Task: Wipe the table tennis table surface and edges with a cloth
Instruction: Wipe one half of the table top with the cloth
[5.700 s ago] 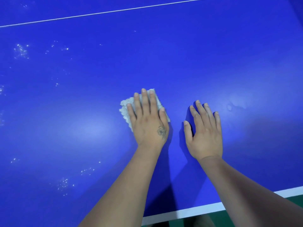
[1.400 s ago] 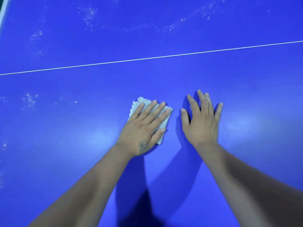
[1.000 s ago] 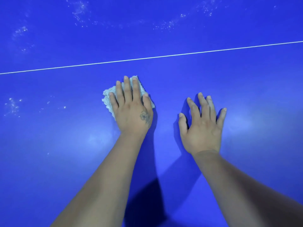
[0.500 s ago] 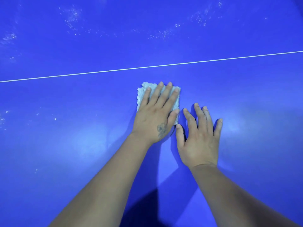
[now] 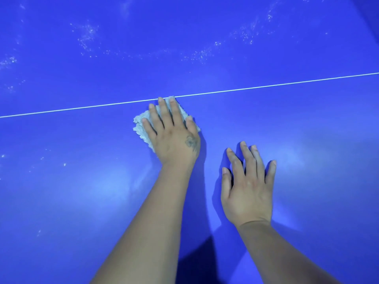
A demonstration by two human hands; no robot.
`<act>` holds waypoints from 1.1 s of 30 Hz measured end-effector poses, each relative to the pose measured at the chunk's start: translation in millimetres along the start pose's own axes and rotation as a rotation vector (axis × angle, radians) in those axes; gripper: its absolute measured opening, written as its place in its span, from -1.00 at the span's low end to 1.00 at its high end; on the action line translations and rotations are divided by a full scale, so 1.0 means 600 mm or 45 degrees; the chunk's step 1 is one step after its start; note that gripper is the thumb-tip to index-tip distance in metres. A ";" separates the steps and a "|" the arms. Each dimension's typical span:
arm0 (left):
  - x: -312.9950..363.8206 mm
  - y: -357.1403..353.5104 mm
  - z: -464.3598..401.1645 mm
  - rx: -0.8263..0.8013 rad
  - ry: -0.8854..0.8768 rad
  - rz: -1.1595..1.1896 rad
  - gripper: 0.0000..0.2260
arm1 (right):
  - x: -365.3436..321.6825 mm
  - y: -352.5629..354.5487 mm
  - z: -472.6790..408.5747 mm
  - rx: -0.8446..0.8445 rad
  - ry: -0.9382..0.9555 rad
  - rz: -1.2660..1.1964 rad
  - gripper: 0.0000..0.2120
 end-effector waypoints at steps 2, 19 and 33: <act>0.037 -0.010 -0.018 -0.043 0.072 0.010 -0.37 | -0.001 -0.001 0.000 0.011 -0.004 -0.010 -0.50; 0.025 0.019 0.031 -0.211 -1.262 -0.058 -0.46 | -0.002 0.000 -0.001 0.012 0.001 -0.063 -0.46; -0.104 0.023 -0.073 -0.013 0.191 -0.016 -0.37 | -0.004 0.003 0.000 0.006 -0.006 -0.115 -0.50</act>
Point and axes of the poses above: each hand's wrist, its own z-axis away from the middle knuckle, its own y-axis out of the back of the hand, x = y × z, the point moved 7 cm from there along -z, towards the middle knuckle, and after that the axes turned 2 degrees about -z, right-handed, at the moved point
